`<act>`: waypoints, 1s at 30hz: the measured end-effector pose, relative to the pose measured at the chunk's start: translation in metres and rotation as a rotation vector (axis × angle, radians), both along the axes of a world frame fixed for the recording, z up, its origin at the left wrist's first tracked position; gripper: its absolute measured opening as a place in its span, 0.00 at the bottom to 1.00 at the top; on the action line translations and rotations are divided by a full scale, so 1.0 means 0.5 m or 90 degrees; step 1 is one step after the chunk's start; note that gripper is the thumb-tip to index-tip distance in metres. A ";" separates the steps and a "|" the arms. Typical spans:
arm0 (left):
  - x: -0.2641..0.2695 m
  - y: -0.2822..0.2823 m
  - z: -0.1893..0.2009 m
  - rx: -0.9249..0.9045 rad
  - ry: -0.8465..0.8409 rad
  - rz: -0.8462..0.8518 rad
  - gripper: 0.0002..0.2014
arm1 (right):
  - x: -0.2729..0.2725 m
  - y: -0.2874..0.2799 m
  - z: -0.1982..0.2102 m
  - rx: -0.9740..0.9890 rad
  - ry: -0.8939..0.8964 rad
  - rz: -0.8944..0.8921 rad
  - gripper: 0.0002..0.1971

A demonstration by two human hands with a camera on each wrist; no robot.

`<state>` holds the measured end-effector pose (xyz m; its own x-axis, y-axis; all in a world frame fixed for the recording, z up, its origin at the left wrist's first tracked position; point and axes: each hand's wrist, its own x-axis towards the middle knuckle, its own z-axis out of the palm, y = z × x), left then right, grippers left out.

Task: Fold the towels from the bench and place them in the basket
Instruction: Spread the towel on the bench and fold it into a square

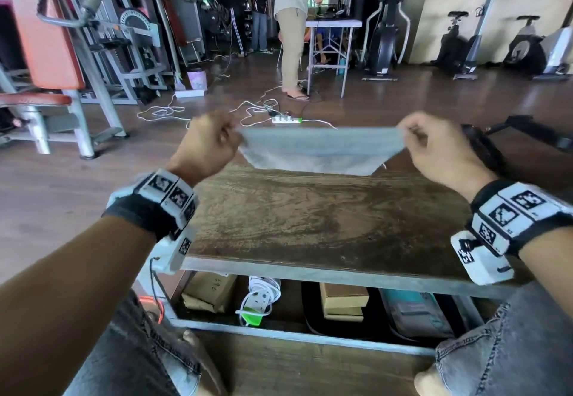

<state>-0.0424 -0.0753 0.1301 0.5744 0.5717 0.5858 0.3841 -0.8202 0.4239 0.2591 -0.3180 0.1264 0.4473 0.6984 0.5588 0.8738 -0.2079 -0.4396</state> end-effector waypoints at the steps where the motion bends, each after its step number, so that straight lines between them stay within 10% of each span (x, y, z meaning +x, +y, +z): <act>1: -0.015 0.004 -0.040 -0.025 0.033 -0.006 0.04 | -0.005 -0.012 -0.031 -0.060 0.012 0.021 0.06; 11: -0.076 -0.032 -0.215 -0.376 0.485 -0.144 0.07 | -0.028 -0.057 -0.208 -0.587 0.269 0.208 0.05; 30: 0.122 0.172 -0.304 -0.202 0.336 0.046 0.09 | 0.094 0.202 -0.293 -0.369 0.105 -0.049 0.10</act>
